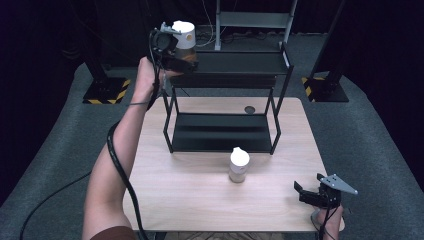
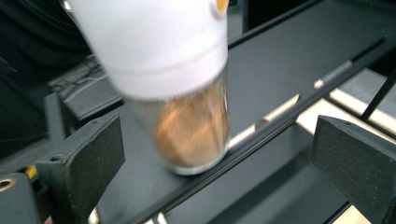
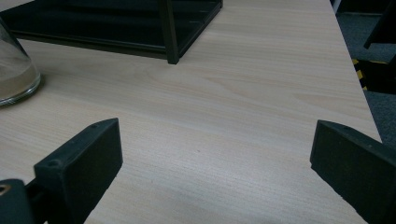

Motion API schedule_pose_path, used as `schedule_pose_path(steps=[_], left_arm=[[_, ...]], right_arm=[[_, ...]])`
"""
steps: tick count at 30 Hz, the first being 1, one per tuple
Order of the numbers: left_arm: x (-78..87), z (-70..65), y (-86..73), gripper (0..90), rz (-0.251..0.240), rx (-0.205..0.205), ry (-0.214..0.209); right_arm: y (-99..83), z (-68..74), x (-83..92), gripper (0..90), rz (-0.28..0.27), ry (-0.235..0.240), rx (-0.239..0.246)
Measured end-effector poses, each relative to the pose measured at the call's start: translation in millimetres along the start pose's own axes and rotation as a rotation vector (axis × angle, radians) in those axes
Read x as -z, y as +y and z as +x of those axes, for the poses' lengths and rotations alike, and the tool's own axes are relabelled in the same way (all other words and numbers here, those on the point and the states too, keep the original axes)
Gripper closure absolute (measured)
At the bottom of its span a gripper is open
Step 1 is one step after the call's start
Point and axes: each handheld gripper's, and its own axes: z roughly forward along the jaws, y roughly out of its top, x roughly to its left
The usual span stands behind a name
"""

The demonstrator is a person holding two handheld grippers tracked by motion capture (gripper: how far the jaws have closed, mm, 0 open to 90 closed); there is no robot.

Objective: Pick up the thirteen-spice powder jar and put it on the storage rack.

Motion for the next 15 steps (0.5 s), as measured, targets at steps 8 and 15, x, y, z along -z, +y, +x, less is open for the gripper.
schedule_pose_path(steps=[8, 15], left_arm=[[17.7, -10.3, -34.2, 0.2, 0.035, -0.051, 0.001], [27.4, -18.9, -87.2, 0.2, 0.085, -0.074, -0.025]], right_arm=[[0.6, 0.5, -0.1, 1.5, 0.004, -0.003, -0.002], [1.4, 1.4, -0.6, 1.5, 0.008, -0.005, 0.005]])
